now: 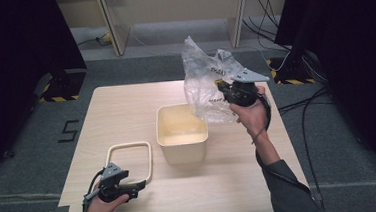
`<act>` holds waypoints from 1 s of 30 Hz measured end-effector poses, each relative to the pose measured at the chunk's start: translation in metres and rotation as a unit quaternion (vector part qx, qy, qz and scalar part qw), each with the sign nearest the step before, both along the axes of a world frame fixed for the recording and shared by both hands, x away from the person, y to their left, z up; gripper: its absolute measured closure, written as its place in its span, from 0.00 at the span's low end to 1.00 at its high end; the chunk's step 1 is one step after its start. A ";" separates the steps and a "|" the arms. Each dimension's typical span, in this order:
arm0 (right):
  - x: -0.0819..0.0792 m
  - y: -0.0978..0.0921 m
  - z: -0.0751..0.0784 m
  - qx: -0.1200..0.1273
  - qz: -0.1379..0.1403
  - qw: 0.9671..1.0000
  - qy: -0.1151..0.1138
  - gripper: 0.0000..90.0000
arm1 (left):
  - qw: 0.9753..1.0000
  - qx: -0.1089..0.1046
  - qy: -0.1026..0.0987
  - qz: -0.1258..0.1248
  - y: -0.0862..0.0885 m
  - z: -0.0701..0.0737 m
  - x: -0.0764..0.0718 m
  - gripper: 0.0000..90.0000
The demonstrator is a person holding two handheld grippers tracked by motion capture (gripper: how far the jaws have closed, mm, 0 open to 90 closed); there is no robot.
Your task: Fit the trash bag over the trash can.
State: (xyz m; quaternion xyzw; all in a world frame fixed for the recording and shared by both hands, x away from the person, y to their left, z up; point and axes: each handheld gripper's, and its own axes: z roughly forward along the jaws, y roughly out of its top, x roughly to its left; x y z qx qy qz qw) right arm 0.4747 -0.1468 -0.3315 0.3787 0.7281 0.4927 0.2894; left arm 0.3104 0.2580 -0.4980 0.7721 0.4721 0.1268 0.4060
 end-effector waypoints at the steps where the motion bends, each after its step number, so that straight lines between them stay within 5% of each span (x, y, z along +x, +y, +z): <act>1: 0.001 0.007 0.000 -0.007 0.004 1.000 -0.002 0.94 | 1.000 0.001 -0.001 -0.001 0.000 0.001 0.000 0.19; 9: 0.005 0.057 -0.010 -0.045 0.032 0.998 -0.004 0.94 | 1.000 -0.026 -0.005 0.000 0.001 0.005 0.000 0.19; 13: 0.001 0.087 -0.023 -0.083 0.065 0.994 0.000 0.94 | 0.999 -0.038 -0.007 0.000 0.003 0.008 0.000 0.19; 22: -0.012 0.107 -0.040 -0.096 0.121 0.988 0.029 0.94 | 0.998 -0.055 -0.011 -0.004 0.002 0.013 0.004 0.19; 30: -0.026 0.114 -0.048 -0.101 0.159 0.981 0.051 0.93 | 0.993 -0.109 -0.045 0.001 -0.002 0.048 0.039 0.19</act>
